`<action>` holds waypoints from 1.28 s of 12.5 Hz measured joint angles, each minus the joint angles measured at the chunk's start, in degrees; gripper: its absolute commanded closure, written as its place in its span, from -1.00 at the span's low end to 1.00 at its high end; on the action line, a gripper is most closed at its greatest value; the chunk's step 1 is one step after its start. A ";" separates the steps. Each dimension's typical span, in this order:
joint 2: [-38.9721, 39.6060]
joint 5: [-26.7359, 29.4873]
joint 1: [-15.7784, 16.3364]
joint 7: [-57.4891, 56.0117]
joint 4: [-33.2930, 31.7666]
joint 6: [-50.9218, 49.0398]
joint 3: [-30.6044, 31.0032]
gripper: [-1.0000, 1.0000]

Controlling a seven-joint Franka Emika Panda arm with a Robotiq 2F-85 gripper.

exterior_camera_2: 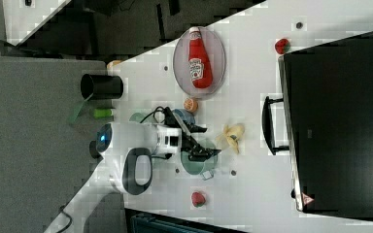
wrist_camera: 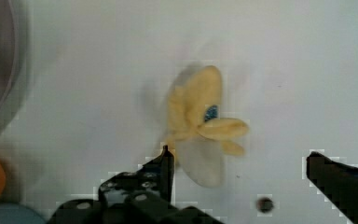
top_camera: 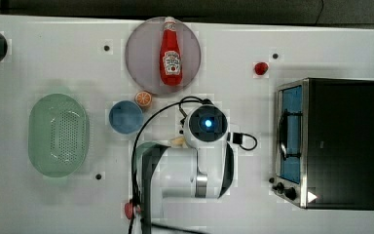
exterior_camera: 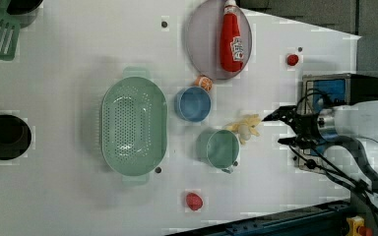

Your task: Pick banana from table and place on oven.

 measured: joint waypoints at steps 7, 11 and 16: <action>8.41 0.20 -0.20 0.10 0.00 9.26 1.84 -1.00; 11.55 -0.25 1.12 0.05 -1.23 15.58 2.73 -0.18; 12.69 -0.48 1.16 0.24 -2.13 16.76 2.56 0.58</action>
